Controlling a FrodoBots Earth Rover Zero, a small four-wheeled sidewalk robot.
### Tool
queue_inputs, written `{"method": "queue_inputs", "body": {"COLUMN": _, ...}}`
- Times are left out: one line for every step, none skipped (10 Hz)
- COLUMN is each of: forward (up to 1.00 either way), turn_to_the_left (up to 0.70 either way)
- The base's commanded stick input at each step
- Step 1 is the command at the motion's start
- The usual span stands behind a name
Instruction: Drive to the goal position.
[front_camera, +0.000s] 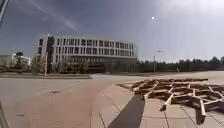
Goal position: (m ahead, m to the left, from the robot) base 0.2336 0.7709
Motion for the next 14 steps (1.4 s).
{"method": "queue_inputs", "body": {"forward": 0.05, "turn_to_the_left": 0.0}}
{"method": "queue_inputs", "body": {"forward": 0.05, "turn_to_the_left": 0.0}}
{"method": "queue_inputs", "body": {"forward": 0.04, "turn_to_the_left": 0.0}}
{"method": "queue_inputs", "body": {"forward": 0.05, "turn_to_the_left": 0.0}}
{"method": "queue_inputs", "body": {"forward": 0.05, "turn_to_the_left": 0.0}}
{"method": "queue_inputs", "body": {"forward": 0.05, "turn_to_the_left": 0.0}}
{"method": "queue_inputs", "body": {"forward": 0.05, "turn_to_the_left": 0.0}}
{"method": "queue_inputs", "body": {"forward": 0.05, "turn_to_the_left": 0.0}}
{"method": "queue_inputs", "body": {"forward": 0.05, "turn_to_the_left": 0.0}}
{"method": "queue_inputs", "body": {"forward": 0.05, "turn_to_the_left": 0.0}}
{"method": "queue_inputs", "body": {"forward": 0.05, "turn_to_the_left": 0.0}}
{"method": "queue_inputs", "body": {"forward": 0.05, "turn_to_the_left": 0.0}}
{"method": "queue_inputs", "body": {"forward": 0.05, "turn_to_the_left": 0.0}}
{"method": "queue_inputs", "body": {"forward": 0.05, "turn_to_the_left": 0.0}}
